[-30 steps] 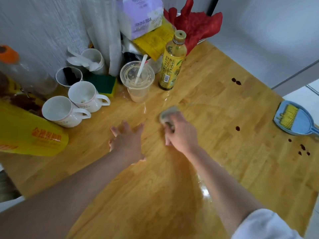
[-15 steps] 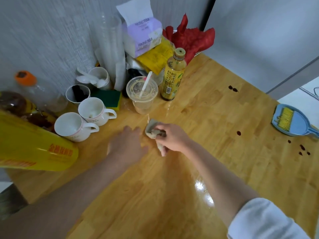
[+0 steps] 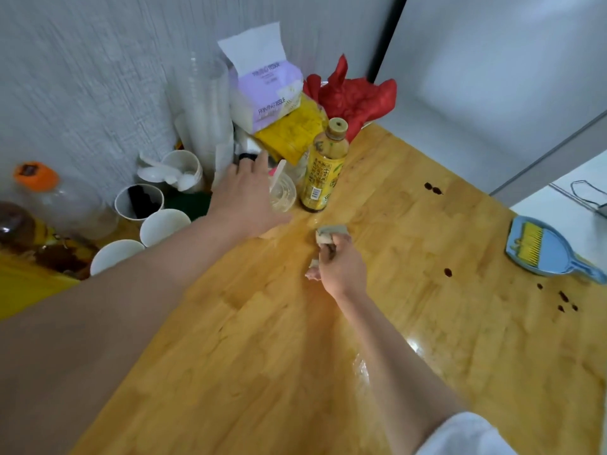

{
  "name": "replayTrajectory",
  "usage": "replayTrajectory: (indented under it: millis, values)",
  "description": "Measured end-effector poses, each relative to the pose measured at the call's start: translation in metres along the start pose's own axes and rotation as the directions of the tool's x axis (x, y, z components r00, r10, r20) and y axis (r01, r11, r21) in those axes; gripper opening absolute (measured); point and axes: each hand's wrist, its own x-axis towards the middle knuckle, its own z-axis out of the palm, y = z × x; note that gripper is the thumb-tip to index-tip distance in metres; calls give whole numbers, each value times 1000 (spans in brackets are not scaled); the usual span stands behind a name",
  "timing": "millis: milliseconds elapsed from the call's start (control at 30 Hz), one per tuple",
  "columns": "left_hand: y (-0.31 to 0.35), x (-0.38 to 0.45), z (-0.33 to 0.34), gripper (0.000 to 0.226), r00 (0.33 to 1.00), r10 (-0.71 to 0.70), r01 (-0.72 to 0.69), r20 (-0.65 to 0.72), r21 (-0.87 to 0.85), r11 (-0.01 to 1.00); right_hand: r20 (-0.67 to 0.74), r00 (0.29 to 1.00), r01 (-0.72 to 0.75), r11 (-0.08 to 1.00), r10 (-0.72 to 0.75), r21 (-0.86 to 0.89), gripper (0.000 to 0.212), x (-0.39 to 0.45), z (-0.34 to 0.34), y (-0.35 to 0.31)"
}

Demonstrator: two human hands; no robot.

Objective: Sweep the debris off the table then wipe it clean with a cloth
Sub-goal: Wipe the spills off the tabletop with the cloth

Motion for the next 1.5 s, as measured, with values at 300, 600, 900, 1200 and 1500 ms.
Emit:
replayTrajectory:
  millis: [300,600,900,1200,1500]
  values:
    - [-36,-11,-45,101,994,-37,26,-105,-104,994,147,964,245,958,-224,-147,24,22,43,-64]
    - [-32,-20,-34,95,994,48,-57,-95,-97,994,371,897,268,963,-238,-31,22,-21,-13,-5]
    - [-22,-13,10,94,999,42,-41,12,-53,998,563,639,643,766,-523,-18,25,-84,-8,7]
    - [-3,-81,23,80,934,-93,63,-344,-97,993,-300,935,-198,980,192,10,19,-10,-74,100]
    - [47,-134,97,53,979,36,-30,201,-32,999,375,820,501,859,-432,-105,24,-116,-111,140]
